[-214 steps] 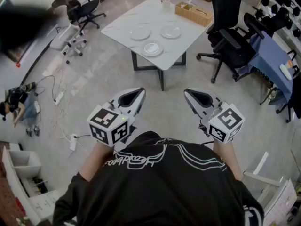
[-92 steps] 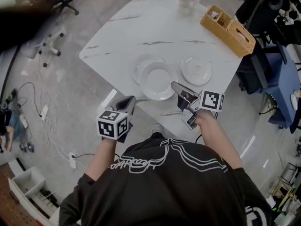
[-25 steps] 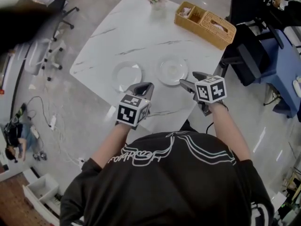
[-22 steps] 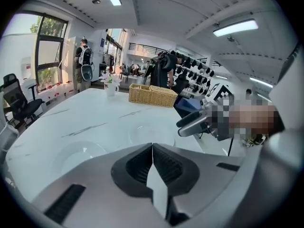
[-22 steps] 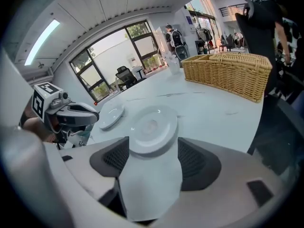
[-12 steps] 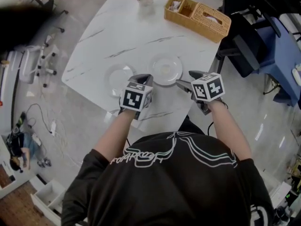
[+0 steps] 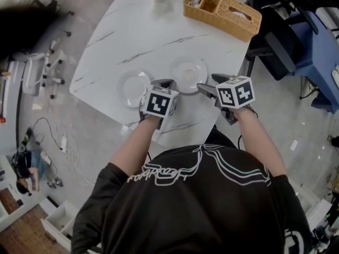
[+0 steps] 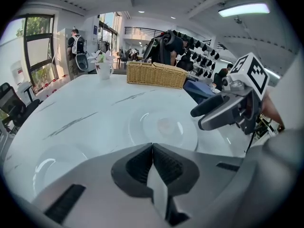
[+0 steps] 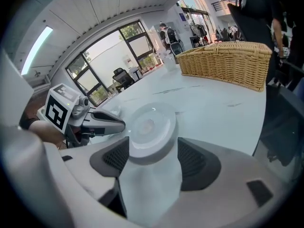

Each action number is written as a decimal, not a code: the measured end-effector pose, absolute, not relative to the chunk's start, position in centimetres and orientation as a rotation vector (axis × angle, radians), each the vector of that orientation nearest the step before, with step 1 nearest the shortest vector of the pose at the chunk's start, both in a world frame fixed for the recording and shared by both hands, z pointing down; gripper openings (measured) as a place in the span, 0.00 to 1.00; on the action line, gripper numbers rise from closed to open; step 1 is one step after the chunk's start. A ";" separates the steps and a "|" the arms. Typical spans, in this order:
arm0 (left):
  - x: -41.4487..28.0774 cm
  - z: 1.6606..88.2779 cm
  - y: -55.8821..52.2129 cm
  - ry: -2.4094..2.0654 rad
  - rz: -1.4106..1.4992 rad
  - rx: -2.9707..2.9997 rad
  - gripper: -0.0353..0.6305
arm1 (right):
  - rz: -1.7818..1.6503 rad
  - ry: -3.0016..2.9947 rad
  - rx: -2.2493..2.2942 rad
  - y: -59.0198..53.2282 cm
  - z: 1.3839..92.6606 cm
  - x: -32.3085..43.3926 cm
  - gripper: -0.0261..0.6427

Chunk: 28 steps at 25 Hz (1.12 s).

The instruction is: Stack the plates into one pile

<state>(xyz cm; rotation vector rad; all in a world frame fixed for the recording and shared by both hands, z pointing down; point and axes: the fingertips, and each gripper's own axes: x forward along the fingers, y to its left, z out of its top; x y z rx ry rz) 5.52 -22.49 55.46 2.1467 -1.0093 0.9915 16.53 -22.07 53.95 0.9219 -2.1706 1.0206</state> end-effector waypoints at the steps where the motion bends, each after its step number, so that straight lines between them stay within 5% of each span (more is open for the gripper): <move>1: 5.4 55.5 -22.5 -1.012 0.991 2.141 0.09 | 1.036 -2.173 0.924 -22.1 54.0 16.5 0.53; 11: 5.6 56.4 -22.4 -1.002 0.990 2.124 0.09 | 1.224 -2.198 0.939 -22.6 54.1 15.8 0.52; 22: 5.4 56.3 -23.1 -1.015 0.951 2.141 0.09 | 1.487 -2.204 1.002 -23.2 54.2 15.6 0.16; 28: 4.8 56.0 -22.2 -0.998 0.867 2.126 0.09 | 1.698 -2.197 1.037 -22.9 54.1 15.6 0.13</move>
